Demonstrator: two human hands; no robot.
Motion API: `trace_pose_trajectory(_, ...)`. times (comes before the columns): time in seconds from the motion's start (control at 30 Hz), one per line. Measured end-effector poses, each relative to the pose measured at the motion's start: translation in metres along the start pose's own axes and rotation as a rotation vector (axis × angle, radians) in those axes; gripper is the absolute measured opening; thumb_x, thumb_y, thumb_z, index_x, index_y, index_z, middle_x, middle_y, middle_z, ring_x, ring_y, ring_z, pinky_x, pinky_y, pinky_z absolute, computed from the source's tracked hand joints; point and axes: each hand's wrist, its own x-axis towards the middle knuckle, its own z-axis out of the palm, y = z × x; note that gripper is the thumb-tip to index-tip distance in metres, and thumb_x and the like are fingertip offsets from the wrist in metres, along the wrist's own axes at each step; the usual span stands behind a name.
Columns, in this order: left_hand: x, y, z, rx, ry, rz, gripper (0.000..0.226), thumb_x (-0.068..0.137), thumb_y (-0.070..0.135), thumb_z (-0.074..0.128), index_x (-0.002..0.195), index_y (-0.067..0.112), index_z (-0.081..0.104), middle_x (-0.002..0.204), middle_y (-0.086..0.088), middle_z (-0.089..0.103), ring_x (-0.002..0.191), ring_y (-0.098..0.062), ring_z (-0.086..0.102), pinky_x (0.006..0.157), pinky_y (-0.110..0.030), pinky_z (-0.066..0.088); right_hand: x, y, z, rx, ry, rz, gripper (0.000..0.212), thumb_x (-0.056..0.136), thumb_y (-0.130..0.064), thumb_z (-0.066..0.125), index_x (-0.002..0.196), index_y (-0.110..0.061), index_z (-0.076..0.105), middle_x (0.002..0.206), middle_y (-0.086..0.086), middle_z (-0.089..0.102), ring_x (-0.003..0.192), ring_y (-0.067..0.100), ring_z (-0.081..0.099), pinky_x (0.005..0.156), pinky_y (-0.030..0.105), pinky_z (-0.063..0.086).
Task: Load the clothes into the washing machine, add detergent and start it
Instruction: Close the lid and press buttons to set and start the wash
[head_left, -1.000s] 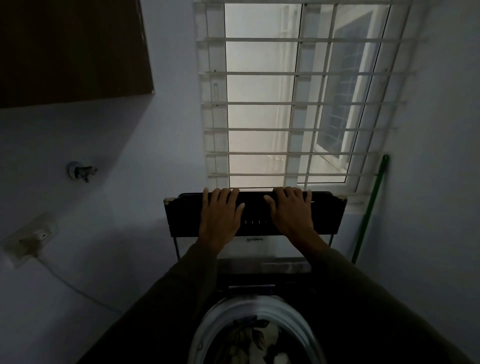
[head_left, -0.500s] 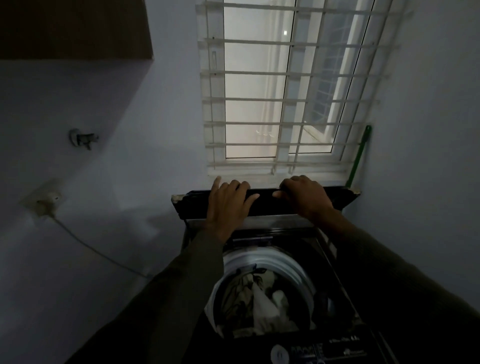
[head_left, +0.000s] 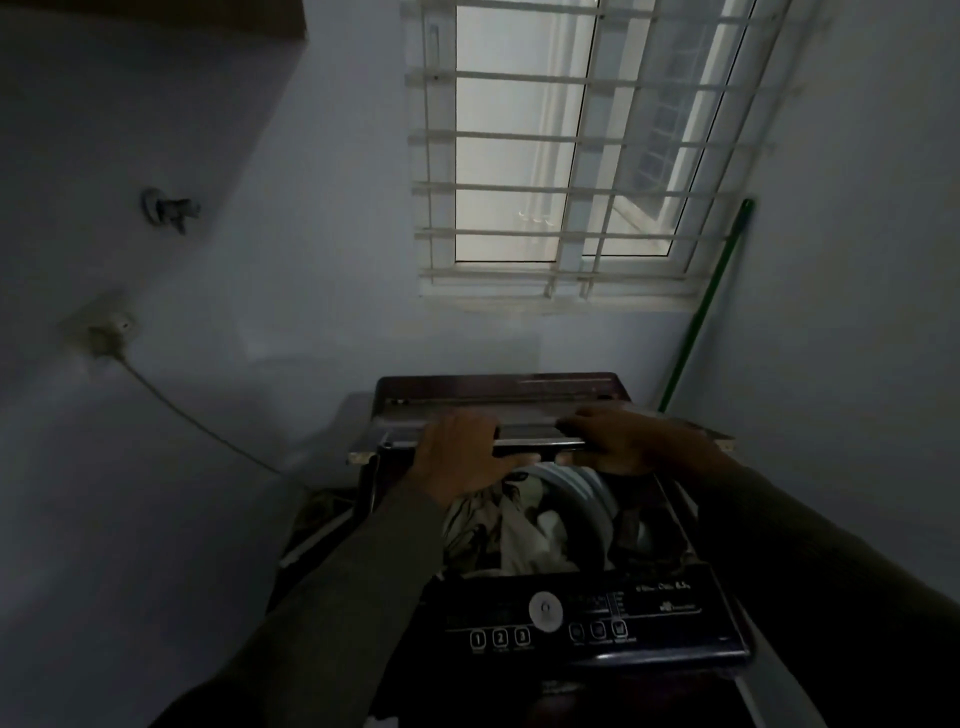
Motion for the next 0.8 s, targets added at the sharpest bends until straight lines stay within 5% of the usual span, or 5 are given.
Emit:
trace_pose_trajectory(0.2,-0.04,0.008,0.037,-0.009,-0.2,-0.064,0.101,0.068,0.092,0.041,0.137,0.018,0.046,0.14,-0.005,0.046,0.124,-0.027,0.046,0.104,-0.045,0.04,-0.006,-0.008,0.055,0.014,-0.077,-0.01,0.092,0.07,-0.087,0.042,0.134,-0.021,0.039,0.128,0.01,0.043,0.113,0.032,0.048,0.094,0.043,0.045)
trace_pose_trajectory(0.47,-0.071,0.022,0.078,0.004,-0.3,-0.168,0.111,0.062,0.088,0.055,0.146,0.019,0.031,0.148,-0.006,0.035,0.132,-0.027,0.037,0.114,-0.043,0.026,-0.014,-0.021,0.114,0.114,-0.044,0.013,0.109,0.06,-0.084,0.063,0.141,-0.017,0.037,0.136,0.009,0.04,0.127,0.03,0.039,0.106,0.045,0.039)
trace_pose_trajectory(0.8,-0.079,0.029,0.097,-0.068,-0.248,-0.245,0.084,0.088,0.076,0.03,0.147,0.017,0.035,0.152,-0.006,0.035,0.141,-0.023,0.03,0.12,-0.042,0.016,-0.011,-0.025,0.14,0.149,0.001,0.061,0.11,0.07,-0.093,0.014,0.142,-0.014,0.039,0.136,0.015,0.045,0.124,0.032,0.042,0.106,0.046,0.037)
